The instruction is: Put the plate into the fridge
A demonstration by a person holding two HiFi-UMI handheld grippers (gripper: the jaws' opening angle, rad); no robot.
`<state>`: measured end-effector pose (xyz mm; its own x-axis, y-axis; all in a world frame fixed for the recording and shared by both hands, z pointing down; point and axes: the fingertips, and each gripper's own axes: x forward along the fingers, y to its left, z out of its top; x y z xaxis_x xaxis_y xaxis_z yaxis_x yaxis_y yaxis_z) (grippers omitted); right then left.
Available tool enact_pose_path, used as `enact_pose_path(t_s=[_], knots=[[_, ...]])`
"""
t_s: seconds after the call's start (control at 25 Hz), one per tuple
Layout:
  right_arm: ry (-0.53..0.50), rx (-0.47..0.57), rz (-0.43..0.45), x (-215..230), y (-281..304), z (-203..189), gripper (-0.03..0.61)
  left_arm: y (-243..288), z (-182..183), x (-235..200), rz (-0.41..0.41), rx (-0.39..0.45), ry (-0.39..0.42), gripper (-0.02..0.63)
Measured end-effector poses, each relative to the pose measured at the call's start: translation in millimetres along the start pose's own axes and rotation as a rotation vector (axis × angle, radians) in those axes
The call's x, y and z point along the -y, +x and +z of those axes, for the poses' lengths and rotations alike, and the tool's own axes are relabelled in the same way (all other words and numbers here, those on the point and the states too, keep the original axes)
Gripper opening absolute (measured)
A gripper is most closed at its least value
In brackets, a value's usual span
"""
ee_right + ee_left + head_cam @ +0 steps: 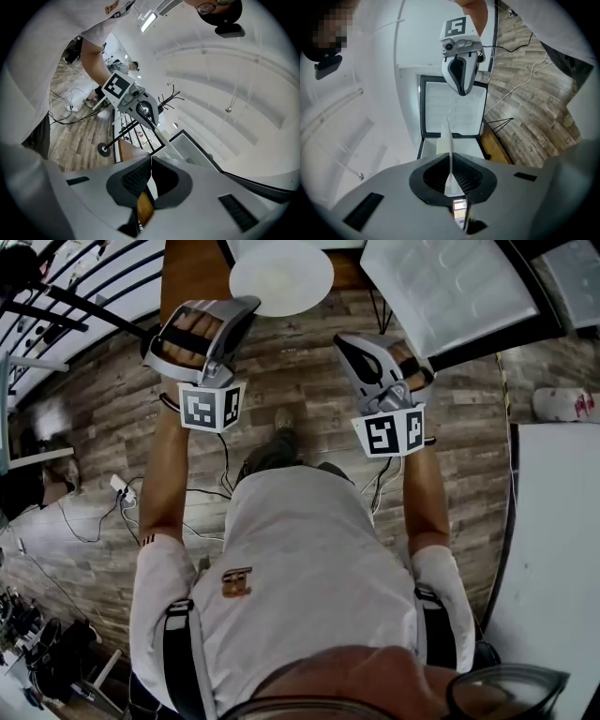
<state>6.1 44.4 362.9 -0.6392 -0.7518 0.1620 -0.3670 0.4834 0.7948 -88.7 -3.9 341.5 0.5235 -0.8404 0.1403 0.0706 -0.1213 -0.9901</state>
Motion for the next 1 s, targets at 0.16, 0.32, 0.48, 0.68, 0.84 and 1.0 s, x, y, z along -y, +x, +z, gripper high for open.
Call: enact_pose_path(t_s=[0.16, 0.32, 0.48, 0.68, 0.84, 1.0], knots=[[0.002, -0.011, 0.002, 9.9, 25.4, -6.1, 0.032, 25.0, -22.4, -4.5, -0.005, 0.006, -0.007, 0.029], [0.006, -0.025, -0.001, 21.5, 50.8, -12.3, 0.032, 50.6, -43.7, -11.6, -0.005, 0.016, -0.016, 0.029], [0.012, -0.039, -0.007, 34.1, 77.3, -21.5, 0.032, 77.7, -64.5, -17.5, -0.005, 0.028, -0.022, 0.029], [0.007, -0.052, -0.017, 41.0, 97.8, -25.5, 0.032, 97.1, -82.7, -20.6, 0.002, 0.046, -0.026, 0.029], [0.0, -0.066, -0.026, 51.2, 114.1, -31.2, 0.034, 116.6, -96.8, -23.6, 0.001, 0.057, -0.029, 0.029], [-0.003, -0.072, -0.036, 62.3, 135.9, -39.4, 0.032, 139.1, -109.8, -21.5, -0.009, 0.075, -0.026, 0.029]])
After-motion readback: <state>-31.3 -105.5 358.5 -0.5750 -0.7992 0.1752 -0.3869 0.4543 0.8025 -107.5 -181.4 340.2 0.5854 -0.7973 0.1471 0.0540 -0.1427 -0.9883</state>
